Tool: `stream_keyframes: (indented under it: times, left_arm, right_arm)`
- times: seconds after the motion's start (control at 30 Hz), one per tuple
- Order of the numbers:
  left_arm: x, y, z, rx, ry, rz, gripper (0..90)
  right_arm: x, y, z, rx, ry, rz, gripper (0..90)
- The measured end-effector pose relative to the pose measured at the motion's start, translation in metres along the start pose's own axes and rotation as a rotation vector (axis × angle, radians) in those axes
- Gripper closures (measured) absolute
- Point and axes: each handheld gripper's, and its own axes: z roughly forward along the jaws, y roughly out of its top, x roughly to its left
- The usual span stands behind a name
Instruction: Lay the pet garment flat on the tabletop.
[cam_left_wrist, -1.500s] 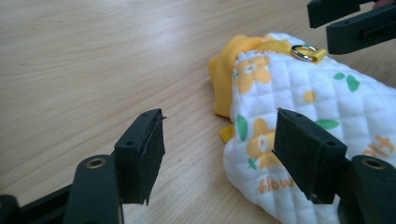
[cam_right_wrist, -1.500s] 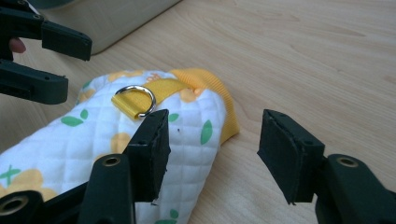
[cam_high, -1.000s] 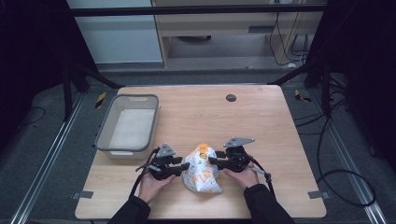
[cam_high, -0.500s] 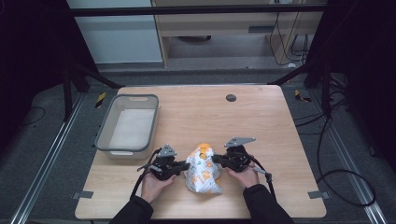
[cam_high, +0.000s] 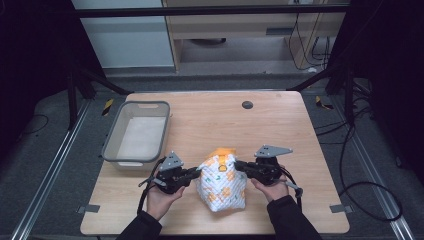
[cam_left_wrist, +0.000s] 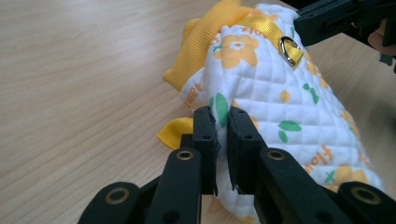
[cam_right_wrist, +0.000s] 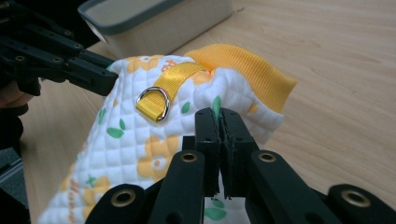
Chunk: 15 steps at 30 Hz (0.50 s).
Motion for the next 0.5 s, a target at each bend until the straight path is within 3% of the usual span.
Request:
stream_keyframes:
  times: [0.23,0.33,0.37,0.47,0.5]
  left_arm:
    - [-0.013,0.018,-0.022,-0.052,0.018,0.057,82.7]
    - [-0.016,0.029,-0.025,-0.077,0.033,0.078,82.7]
    - [-0.016,0.038,-0.022,-0.084,0.053,0.095,82.6]
    - [-0.014,0.047,-0.017,-0.096,0.080,0.102,82.5]
    - [-0.011,0.053,-0.012,-0.105,0.108,0.106,82.4]
  right_arm:
    - [0.014,0.007,-0.020,-0.046,0.010,-0.045,86.8]
    - [0.015,0.014,-0.028,-0.085,0.014,-0.038,86.7]
    - [0.013,0.021,-0.029,-0.116,-0.007,-0.035,86.7]
    - [0.008,0.030,-0.028,-0.144,-0.043,-0.026,86.5]
    - [0.006,0.033,-0.026,-0.155,-0.063,-0.022,86.3]
